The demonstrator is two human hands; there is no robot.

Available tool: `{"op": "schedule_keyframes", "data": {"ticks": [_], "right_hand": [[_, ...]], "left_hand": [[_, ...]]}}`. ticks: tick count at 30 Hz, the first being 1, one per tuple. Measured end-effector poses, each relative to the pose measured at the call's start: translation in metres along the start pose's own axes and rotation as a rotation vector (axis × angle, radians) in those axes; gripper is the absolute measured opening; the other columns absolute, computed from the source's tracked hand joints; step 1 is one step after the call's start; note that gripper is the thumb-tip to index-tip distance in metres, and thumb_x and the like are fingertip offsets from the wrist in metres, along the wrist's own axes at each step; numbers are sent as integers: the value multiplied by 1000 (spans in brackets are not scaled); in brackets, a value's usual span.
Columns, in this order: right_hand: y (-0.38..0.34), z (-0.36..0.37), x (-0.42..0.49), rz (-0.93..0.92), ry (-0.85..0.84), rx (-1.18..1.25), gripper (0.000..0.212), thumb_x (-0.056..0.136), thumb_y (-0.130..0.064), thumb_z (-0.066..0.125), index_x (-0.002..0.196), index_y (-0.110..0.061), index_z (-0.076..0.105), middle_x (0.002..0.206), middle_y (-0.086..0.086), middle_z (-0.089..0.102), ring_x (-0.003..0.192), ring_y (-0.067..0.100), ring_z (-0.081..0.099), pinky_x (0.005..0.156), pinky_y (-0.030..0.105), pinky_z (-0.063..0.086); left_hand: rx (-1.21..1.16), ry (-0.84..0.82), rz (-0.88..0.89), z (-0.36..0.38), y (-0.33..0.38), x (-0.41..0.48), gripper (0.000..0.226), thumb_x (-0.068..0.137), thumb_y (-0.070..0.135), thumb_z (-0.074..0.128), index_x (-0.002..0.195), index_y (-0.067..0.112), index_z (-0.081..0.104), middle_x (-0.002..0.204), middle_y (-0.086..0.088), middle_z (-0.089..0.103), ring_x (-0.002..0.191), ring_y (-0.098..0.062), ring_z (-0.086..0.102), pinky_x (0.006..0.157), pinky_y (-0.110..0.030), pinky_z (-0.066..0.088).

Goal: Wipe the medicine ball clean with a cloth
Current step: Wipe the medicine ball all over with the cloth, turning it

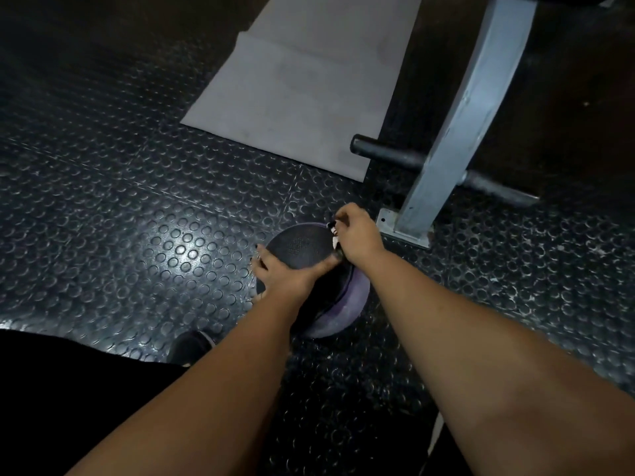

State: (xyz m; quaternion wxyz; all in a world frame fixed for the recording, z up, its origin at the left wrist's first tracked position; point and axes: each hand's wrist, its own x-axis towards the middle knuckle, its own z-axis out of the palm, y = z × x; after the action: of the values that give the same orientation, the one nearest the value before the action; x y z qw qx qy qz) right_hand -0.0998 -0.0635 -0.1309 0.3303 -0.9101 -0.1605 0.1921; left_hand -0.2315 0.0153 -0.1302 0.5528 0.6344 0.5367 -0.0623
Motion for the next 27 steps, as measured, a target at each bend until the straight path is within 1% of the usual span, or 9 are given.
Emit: {"op": "schedule_keyframes", "data": {"ticks": [1,4,7,9,12,15,20,24,27], "right_hand": [[0,-7,-1,20,2,89,8,95,-16,54,103,-17,56,107,6,58,95,21,55,75,28,40],[0,-32,1,62,152,225,10,93,-13,57,87,-20,58,93,2,62,83,16,55,69,22,36],[-14,-47,-7,31,325,220,10,96,-21,53,95,-17,63,105,5,52,84,16,50,76,21,36],[-24,-38,-24,-67,230,204,15,95,-24,55,102,-13,64,107,4,41,90,14,46,82,17,35],[-13,-8,-50,-252,32,-136,40,89,-42,58,122,-19,57,119,5,42,109,22,41,97,32,38],[6,-3,-49,-296,1,-361,60,90,-55,48,139,-23,39,129,4,41,116,24,35,100,39,36],[11,-9,-23,-129,45,-368,45,97,-48,41,125,-14,49,123,12,45,114,32,39,97,43,37],[17,-13,-8,59,60,-346,39,100,-39,38,121,-8,51,127,18,45,117,37,40,95,42,35],[18,-18,-16,15,92,-342,33,100,-32,39,115,-5,50,126,18,45,114,35,40,94,41,35]], "left_hand": [[41,-47,42,-2,-5,-1,173,10,81,82,152,48,-10,163,9,-14,148,-44,13,113,-66,28],[181,-125,150,-10,-19,-1,157,30,55,98,147,61,-7,158,16,-22,149,-45,9,113,-65,30],[421,-92,313,-17,-25,2,152,35,69,90,151,53,-8,159,22,-14,149,-43,9,115,-65,25],[475,-68,411,-19,-25,2,151,36,78,82,155,42,-5,162,18,-7,151,-36,3,116,-67,20],[516,-77,507,-19,-22,2,151,41,76,82,158,30,0,164,8,-2,152,-27,4,119,-60,20],[552,-79,549,-17,-20,2,150,38,81,78,157,30,3,161,12,1,149,-24,17,115,-58,30],[648,-32,621,4,-8,-3,144,48,85,72,158,24,2,165,12,-1,153,-14,-2,118,-68,9],[742,-17,658,20,5,-11,138,57,81,71,159,19,3,167,5,0,153,-14,-7,119,-64,7],[755,-40,650,25,13,-10,137,58,80,71,159,19,1,167,5,-1,153,-15,-6,119,-65,5]]}}
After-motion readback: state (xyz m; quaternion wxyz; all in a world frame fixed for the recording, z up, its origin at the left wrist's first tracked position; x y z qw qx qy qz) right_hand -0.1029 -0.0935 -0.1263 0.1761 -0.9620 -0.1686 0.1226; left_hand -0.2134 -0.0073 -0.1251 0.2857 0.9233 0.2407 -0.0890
